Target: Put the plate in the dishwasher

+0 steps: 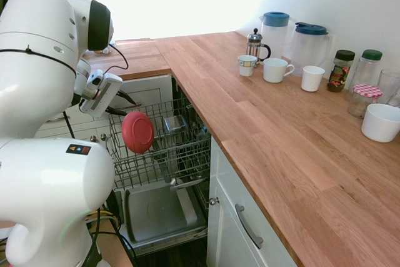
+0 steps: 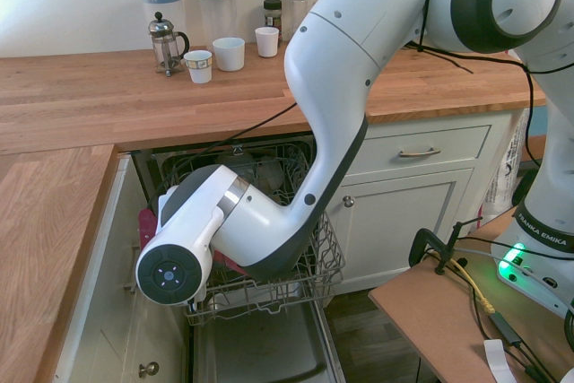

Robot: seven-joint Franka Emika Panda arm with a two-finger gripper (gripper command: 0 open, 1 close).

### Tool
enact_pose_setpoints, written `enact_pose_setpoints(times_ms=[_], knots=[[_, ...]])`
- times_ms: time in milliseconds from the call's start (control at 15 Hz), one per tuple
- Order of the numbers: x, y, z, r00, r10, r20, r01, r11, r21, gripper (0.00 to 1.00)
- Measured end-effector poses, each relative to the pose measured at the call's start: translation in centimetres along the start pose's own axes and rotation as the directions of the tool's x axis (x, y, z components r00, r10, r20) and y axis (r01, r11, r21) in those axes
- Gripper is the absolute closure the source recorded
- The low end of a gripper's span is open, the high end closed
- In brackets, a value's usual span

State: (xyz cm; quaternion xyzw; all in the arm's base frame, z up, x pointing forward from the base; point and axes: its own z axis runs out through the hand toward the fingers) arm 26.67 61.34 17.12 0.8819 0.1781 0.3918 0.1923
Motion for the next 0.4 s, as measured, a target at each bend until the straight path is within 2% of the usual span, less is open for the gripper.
enact_pose_setpoints(times_ms=[400], knots=[[3.0,4.7,-5.2,0.996,0.09,0.022,-0.09,0.996,0.01,0.0]])
